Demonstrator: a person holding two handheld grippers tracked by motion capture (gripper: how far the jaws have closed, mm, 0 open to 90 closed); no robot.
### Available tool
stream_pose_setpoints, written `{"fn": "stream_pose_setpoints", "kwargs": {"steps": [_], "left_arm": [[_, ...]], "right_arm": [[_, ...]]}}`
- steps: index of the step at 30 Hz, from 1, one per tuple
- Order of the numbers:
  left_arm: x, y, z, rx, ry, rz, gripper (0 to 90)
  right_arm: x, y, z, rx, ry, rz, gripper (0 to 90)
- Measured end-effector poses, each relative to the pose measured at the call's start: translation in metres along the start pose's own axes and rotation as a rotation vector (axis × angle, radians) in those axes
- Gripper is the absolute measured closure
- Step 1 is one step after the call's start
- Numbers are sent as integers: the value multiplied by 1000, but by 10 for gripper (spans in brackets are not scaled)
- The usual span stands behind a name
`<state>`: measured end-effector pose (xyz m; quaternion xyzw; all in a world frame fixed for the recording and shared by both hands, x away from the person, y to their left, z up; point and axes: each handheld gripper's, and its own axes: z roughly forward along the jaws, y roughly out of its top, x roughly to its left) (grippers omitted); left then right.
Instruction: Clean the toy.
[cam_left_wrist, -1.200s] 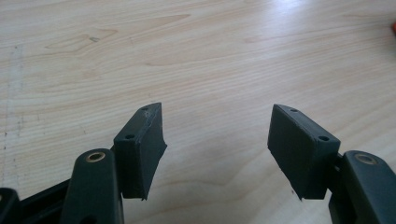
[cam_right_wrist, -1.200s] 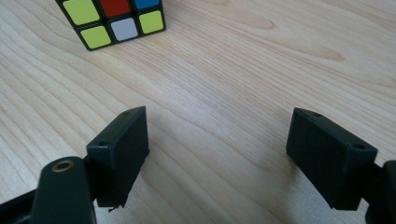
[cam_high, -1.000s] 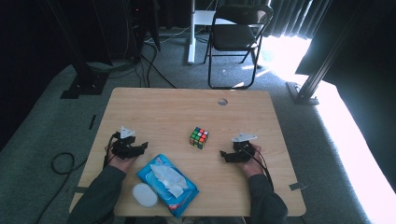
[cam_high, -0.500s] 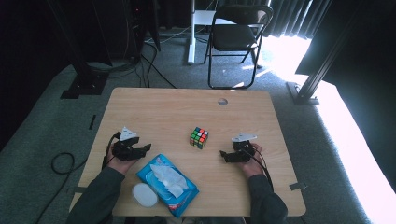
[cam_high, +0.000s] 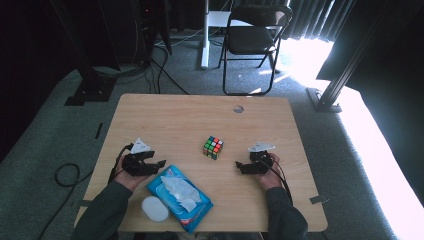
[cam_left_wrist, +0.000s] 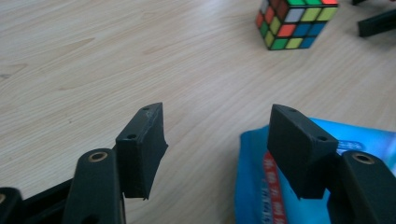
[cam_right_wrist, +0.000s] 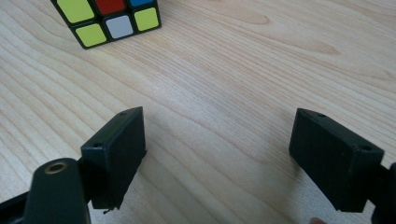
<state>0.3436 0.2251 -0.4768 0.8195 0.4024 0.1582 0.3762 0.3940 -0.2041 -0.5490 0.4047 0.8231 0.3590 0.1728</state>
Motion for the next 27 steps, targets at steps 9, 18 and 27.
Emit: {"fn": "stream_pose_setpoints", "kwargs": {"steps": [9, 18, 27], "left_arm": [[-8, -1, -12, -12, -46, 26, 384], [-17, -2, -24, -21, -94, 69, 391], [-23, -2, -35, -51, -154, 100, 391]], "right_arm": [[0, 0, 0, 0, -2, 2, 184], [1, 0, 0, 1, -3, 2, 183], [1, 0, 0, 1, -2, 2, 183]]}}
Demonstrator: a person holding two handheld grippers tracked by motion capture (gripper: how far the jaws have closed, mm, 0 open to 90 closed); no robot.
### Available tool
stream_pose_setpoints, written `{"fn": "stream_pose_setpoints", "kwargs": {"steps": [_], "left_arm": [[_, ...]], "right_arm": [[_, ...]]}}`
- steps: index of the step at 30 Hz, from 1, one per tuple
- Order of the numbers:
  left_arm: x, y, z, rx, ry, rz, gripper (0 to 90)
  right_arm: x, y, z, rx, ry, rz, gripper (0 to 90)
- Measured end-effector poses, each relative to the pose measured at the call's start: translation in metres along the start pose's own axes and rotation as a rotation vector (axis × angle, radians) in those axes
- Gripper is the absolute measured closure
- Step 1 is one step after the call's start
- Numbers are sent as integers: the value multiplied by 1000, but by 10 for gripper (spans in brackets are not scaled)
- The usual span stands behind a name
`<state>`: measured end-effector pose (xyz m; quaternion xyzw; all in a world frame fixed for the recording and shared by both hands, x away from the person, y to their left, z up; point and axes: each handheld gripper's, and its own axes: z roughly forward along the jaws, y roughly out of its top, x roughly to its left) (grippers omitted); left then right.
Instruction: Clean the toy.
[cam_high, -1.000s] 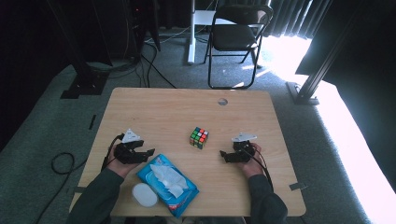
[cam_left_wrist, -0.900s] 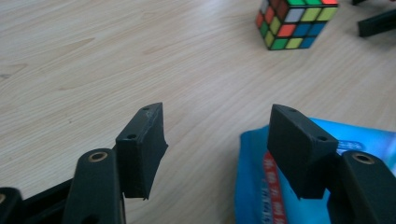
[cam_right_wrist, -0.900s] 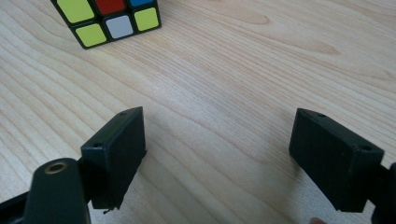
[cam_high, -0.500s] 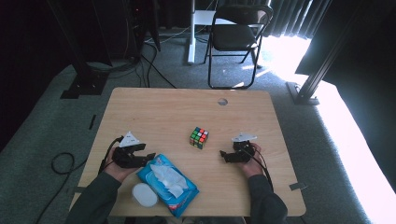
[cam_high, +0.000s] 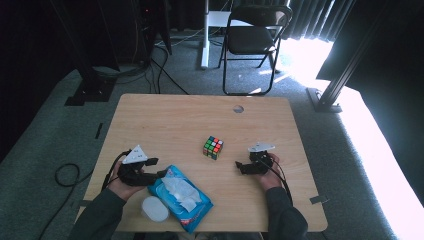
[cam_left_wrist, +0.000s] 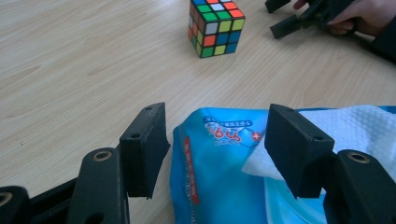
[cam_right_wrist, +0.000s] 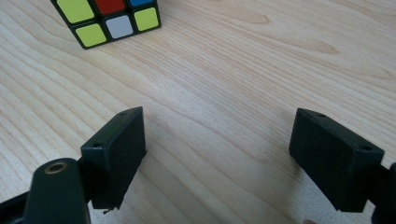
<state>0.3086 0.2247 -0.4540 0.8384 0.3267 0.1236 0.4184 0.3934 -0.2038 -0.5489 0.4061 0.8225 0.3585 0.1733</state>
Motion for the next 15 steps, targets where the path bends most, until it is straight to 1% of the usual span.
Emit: {"fn": "stream_pose_setpoints", "kwargs": {"steps": [3, 8, 11, 15], "left_arm": [[-1, 0, 0, 6, -8, 4, 410], [-1, -3, 1, 23, -33, -1, 444], [-2, -5, 2, 36, -43, 0, 501], [-4, -5, 1, 33, -71, 5, 514]], "right_arm": [[0, 0, 0, 0, 0, 0, 183], [0, 0, 0, 0, 0, 0, 183], [0, 0, 0, 0, 0, 0, 183], [0, 0, 0, 0, 0, 0, 183]]}}
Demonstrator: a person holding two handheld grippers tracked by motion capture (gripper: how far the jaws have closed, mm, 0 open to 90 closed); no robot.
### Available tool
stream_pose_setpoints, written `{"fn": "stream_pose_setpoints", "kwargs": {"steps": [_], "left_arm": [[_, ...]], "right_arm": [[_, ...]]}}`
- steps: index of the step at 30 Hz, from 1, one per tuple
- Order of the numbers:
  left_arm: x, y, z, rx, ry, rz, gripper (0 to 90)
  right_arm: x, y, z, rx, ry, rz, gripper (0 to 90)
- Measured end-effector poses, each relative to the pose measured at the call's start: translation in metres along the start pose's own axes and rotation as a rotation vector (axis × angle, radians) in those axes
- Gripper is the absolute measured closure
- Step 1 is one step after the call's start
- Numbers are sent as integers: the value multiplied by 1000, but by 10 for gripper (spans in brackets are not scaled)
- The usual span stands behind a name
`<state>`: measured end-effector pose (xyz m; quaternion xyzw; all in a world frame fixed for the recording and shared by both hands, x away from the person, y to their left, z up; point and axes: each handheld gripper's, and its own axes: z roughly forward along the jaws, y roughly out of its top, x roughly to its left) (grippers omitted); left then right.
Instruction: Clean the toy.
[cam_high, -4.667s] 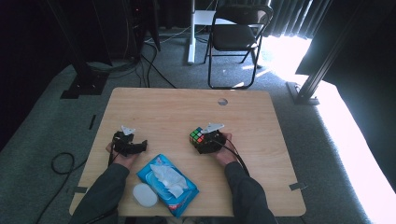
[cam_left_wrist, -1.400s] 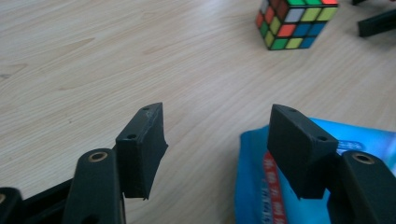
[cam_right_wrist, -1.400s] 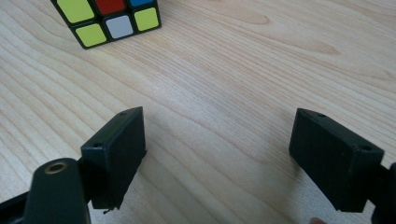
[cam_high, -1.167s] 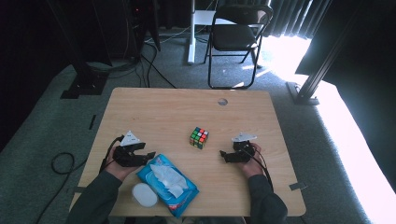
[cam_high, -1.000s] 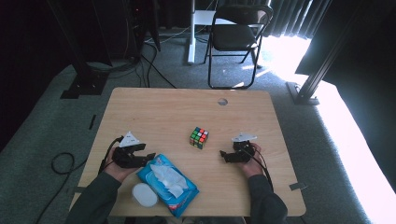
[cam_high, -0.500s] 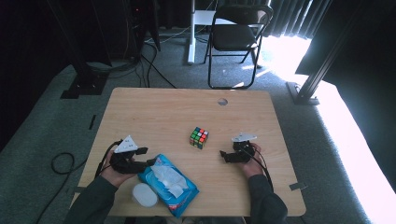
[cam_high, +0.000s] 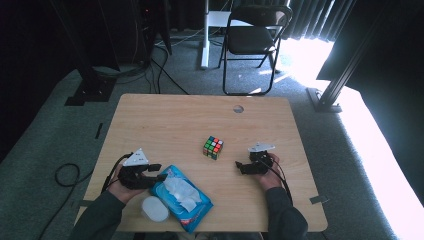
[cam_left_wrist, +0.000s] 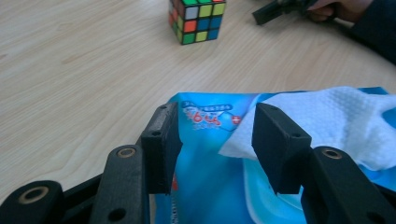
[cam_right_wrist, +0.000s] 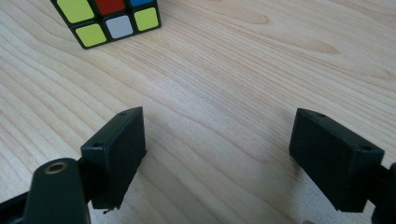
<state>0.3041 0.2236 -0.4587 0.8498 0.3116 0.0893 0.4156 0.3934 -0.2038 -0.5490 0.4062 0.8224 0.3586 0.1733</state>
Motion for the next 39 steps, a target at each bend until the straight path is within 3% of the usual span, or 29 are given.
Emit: {"fn": "stream_pose_setpoints", "kwargs": {"steps": [8, 12, 17, 18, 19, 22, 28, 37, 39], "left_arm": [[-3, -1, 8, 30, -43, 11, 497], [-4, -2, 13, 61, -61, 26, 542], [-7, -2, 14, 68, -87, 53, 701], [-9, -2, 13, 66, -110, 73, 701], [-10, -2, 14, 65, -113, 81, 781], [-12, -1, 13, 56, -118, 98, 881], [-13, 0, 11, 35, -94, 113, 900], [-7, 0, 6, -5, -55, 76, 900], [-6, 1, 6, -16, -20, 67, 900]], "right_arm": [[0, 0, 0, 0, 0, 0, 183], [0, 0, 0, 0, 0, 0, 183], [0, 0, 0, 0, 0, 0, 183], [0, 0, 0, 0, 0, 0, 183], [0, 0, 0, 0, 0, 0, 183], [0, 0, 0, 0, 0, 0, 183], [0, 0, 0, 0, 0, 0, 183], [0, 0, 0, 0, 0, 0, 183], [0, 0, 0, 0, 0, 0, 183]]}}
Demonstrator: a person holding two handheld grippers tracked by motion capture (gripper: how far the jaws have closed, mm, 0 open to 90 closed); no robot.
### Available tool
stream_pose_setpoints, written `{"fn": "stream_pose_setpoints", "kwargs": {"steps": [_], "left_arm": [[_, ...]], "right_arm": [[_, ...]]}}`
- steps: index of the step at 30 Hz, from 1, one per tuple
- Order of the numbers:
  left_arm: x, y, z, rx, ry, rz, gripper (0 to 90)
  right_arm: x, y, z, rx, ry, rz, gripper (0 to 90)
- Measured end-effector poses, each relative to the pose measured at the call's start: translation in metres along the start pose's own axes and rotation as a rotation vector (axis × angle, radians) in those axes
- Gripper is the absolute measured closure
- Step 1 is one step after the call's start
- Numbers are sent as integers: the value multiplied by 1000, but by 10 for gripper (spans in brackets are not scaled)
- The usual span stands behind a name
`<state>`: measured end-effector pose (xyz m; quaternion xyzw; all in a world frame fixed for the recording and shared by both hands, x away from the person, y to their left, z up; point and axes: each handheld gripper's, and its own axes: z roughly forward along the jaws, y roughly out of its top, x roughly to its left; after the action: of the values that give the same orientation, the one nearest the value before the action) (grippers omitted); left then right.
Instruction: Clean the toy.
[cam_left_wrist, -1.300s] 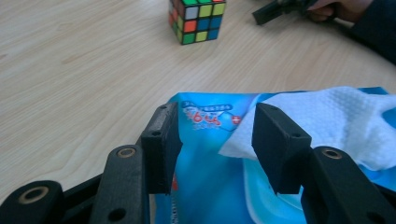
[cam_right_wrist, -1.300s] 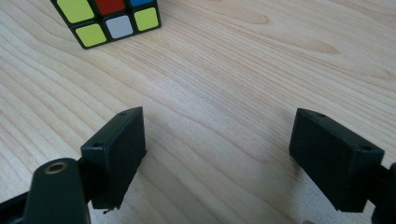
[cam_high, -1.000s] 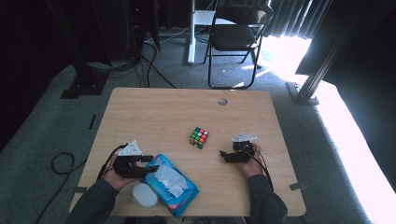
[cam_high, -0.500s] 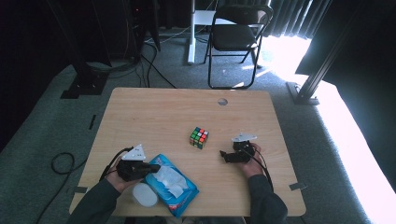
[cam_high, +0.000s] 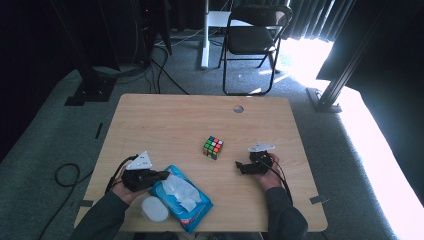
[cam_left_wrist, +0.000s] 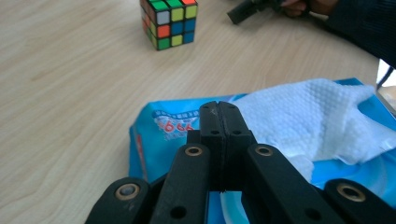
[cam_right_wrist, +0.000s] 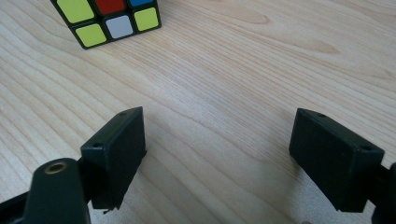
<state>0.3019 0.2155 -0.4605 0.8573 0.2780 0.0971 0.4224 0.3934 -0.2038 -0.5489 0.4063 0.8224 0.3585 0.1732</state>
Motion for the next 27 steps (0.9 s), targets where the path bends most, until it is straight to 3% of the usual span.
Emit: {"fn": "stream_pose_setpoints", "kwargs": {"steps": [5, 11, 14, 26, 27], "left_arm": [[6, 1, -5, -40, 9, -28, 900], [8, 4, -8, -71, 69, -43, 900], [16, 4, -12, -89, 88, -73, 900], [40, 11, -17, -110, 143, -115, 900], [44, 12, -18, -112, 170, -122, 900]], "right_arm": [[0, 0, 0, 0, 0, 0, 183], [0, 0, 0, 0, 0, 0, 183], [0, 0, 0, 0, 0, 0, 183], [0, 0, 0, 0, 0, 0, 183], [0, 0, 0, 0, 0, 0, 183]]}}
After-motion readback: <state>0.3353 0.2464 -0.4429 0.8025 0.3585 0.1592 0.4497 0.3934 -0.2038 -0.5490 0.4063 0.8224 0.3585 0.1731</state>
